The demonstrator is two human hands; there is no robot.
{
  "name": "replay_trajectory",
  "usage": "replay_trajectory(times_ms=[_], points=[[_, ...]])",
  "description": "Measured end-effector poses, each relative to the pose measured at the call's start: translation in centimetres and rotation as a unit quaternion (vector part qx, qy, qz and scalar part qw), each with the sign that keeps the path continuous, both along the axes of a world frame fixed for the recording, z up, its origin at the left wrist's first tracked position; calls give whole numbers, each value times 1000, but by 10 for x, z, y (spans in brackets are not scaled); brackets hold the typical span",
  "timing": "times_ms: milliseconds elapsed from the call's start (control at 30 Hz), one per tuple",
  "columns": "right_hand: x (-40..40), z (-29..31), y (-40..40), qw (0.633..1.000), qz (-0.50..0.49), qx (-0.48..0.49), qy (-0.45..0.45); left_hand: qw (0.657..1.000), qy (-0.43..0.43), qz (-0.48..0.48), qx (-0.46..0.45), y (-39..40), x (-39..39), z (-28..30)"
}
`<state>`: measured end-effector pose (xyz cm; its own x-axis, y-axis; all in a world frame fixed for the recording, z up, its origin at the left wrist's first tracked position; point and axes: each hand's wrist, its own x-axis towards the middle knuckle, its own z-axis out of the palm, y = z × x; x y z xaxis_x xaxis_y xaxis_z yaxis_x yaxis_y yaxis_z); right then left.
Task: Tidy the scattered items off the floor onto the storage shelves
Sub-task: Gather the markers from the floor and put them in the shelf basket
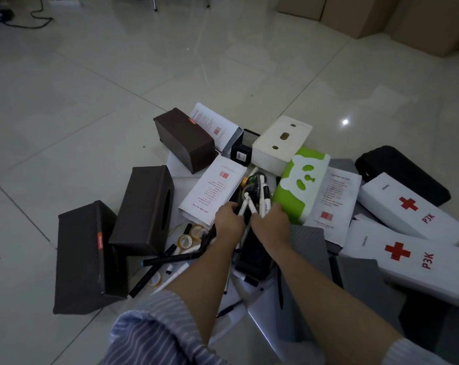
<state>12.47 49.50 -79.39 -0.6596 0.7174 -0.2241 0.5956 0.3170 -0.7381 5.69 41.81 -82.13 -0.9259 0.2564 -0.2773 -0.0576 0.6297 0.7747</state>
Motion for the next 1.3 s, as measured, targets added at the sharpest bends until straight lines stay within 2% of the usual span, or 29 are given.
replay_trajectory(times_ms=[133, 267, 400, 533, 733, 867, 1033, 1200, 1300], points=[[-5, -1, 4, 996, -40, -51, 54, 1000, -5, -30, -8, -2, 0, -10], [-13, 1, 16, 991, -63, -25, 116, 1000, 15, -20, 4, -10, 3, -16], [-22, 8, 17, 989, -23, 28, 144, 999, 7, 23, 44, -28, -4, -16], [-32, 11, 15, 987, 2, -7, 160, 993, 41, 44, 102, -47, -8, -17], [-41, -7, 15, 995, 69, 58, 49, 992, 48, 34, 115, -60, -3, -15], [-37, -17, 8, 977, 155, 140, -46, 993, 15, 15, 119, -61, -1, -13], [-32, -17, 4, 961, 132, 218, -108, 997, 17, -11, 76, -68, 0, -16], [-27, -12, 6, 938, 157, 247, -185, 999, 45, -11, 20, -80, 13, -15], [-20, -10, 5, 945, 158, 223, -179, 998, 54, 9, 26, -89, 19, -23]])
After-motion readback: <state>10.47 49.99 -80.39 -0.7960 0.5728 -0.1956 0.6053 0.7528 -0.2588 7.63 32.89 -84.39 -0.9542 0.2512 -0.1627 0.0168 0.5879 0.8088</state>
